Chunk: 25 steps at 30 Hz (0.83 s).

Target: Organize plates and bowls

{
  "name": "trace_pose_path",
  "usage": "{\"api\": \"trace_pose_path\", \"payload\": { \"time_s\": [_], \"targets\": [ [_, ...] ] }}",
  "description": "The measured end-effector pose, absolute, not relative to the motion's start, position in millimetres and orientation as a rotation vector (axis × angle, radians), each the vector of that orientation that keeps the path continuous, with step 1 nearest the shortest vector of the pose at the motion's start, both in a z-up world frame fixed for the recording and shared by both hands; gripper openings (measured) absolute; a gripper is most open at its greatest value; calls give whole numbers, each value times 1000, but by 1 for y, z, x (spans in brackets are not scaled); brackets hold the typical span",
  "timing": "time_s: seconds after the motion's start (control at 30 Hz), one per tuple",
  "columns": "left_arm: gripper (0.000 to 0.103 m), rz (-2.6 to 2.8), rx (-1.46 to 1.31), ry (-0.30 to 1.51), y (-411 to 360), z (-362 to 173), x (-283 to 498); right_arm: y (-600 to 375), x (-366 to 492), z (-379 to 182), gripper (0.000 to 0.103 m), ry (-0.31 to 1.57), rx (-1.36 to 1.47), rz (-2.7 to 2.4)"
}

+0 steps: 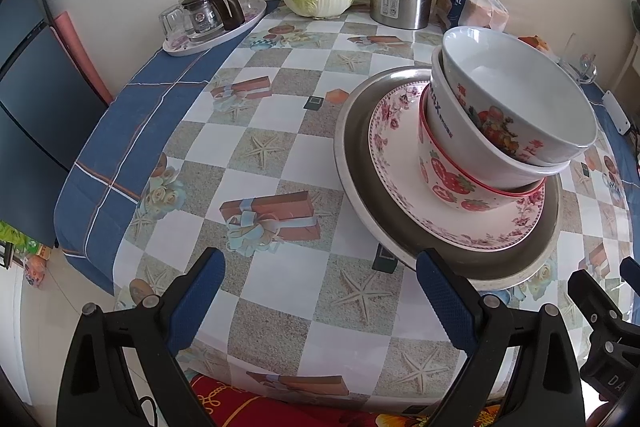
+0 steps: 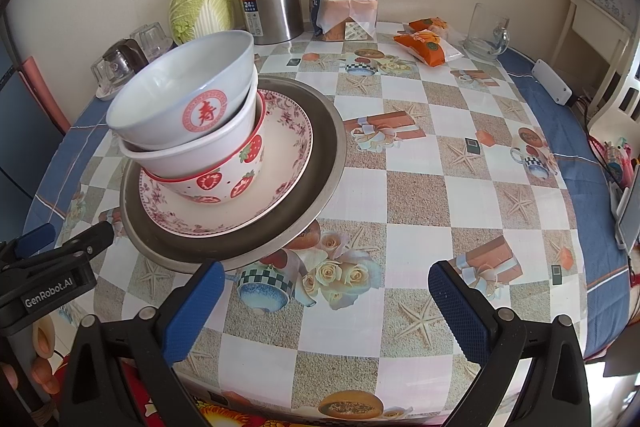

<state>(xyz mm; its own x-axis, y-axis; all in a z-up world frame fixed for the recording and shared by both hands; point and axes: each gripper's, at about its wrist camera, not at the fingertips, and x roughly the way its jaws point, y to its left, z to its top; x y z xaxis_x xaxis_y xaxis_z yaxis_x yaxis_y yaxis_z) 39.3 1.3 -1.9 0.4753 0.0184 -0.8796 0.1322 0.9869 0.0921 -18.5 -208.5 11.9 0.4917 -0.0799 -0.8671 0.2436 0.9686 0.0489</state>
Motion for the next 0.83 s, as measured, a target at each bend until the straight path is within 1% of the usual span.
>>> {"api": "trace_pose_path", "payload": {
  "time_s": [0.63, 0.83],
  "targets": [
    [97, -71, 161, 1076, 0, -1, 39, -208, -19, 11, 103, 1043, 172, -197],
    [97, -78, 164, 1049, -1, 4, 36, -208, -19, 11, 103, 1044, 171, -196]
  ]
}}
